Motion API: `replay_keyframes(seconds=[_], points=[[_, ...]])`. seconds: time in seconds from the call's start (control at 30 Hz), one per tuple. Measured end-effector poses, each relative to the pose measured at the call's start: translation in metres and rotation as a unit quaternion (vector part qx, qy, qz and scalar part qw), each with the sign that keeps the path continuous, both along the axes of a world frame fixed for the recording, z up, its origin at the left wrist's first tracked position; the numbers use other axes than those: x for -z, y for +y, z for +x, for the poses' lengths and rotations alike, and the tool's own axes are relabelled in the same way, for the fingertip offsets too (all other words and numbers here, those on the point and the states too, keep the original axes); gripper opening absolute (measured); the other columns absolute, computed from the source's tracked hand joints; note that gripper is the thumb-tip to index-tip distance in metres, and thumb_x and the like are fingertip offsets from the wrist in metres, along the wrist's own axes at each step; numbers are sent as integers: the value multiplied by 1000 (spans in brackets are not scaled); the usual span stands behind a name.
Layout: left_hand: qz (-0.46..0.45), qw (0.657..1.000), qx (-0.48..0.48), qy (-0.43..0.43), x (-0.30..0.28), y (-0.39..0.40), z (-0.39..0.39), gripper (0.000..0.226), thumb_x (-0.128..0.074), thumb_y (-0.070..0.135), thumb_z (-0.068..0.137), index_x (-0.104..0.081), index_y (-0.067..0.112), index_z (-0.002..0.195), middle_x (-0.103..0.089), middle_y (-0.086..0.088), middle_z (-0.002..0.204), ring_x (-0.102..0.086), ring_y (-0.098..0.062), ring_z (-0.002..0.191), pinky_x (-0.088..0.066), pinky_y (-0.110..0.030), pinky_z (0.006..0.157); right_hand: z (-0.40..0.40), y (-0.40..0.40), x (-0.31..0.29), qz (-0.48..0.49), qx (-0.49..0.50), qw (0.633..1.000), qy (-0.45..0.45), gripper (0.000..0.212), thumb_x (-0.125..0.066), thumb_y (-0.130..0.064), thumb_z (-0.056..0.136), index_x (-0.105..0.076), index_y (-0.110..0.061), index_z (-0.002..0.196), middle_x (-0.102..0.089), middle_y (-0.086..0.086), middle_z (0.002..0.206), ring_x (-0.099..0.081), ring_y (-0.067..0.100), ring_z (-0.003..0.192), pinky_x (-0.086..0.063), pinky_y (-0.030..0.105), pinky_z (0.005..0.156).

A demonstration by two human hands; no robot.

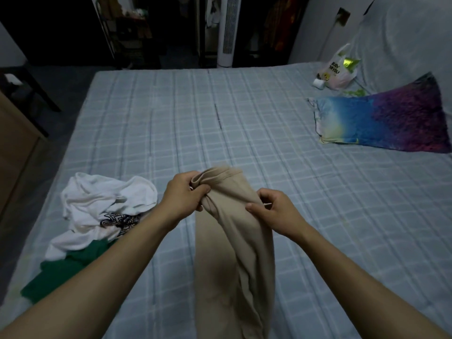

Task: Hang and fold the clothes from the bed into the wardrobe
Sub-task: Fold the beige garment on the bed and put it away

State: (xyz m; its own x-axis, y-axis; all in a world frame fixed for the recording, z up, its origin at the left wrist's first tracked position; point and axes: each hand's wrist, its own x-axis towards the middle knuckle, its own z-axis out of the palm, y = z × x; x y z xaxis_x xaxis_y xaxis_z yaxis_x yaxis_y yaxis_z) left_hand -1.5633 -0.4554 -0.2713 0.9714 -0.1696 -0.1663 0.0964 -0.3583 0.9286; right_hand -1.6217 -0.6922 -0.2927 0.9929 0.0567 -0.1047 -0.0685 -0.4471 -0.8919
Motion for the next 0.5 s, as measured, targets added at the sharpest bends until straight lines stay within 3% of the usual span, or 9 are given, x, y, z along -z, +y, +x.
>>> replay_keyframes(seconds=[0.1, 0.2, 0.27, 0.33, 0.4, 0.5], points=[[6, 1000, 9, 13, 14, -5, 23, 18, -67, 9, 89, -70, 21, 76, -65, -3, 67, -61, -18, 55, -53, -30, 52, 16, -7, 13, -23, 5, 999, 22, 14, -73, -23, 87, -65, -19, 76, -68, -3, 76, -66, 15, 73, -52, 29, 68], [30, 999, 3, 24, 43, -15, 62, 11, -67, 9, 88, -68, 14, 78, -63, -5, 66, -61, -20, 56, -54, -33, 53, 52, -10, 48, -54, 45, 997, 33, 16, -75, -26, 84, -66, -14, 81, -66, 0, 74, -61, 15, 68, -50, 33, 66], [89, 995, -43, 22, 66, -21, 86, 6, -67, 12, 87, -68, 12, 93, -68, -8, 85, -68, -27, 77, -58, -38, 69, 74, -7, 68, -92, 84, 992, 30, 28, -75, -26, 84, -66, -14, 107, -66, 1, 93, -61, 11, 81, -48, 31, 75], [205, 974, -81, 45, 99, -24, 103, 34, -67, 19, 87, -60, 12, 119, -63, -11, 117, -61, -32, 106, -52, -40, 91, 93, -8, 94, -134, 83, 986, 60, 56, -72, -28, 88, -50, -11, 136, -57, 9, 126, -58, 20, 111, -47, 34, 94], [233, 965, -81, 86, 128, -24, 102, 45, -66, 22, 87, -54, 11, 129, -58, -14, 129, -56, -33, 117, -48, -41, 98, 96, -13, 115, -142, 84, 982, 88, 58, -67, -27, 91, -44, -10, 141, -52, 12, 136, -54, 25, 121, -43, 29, 95], [242, 962, -46, 114, 164, -19, 78, 45, -67, 24, 87, -56, 11, 129, -59, -12, 131, -56, -30, 118, -47, -37, 99, 71, -25, 145, -167, 74, 978, 101, 45, -64, -24, 93, -52, -10, 134, -58, 12, 130, -58, 23, 113, -43, 27, 91]])
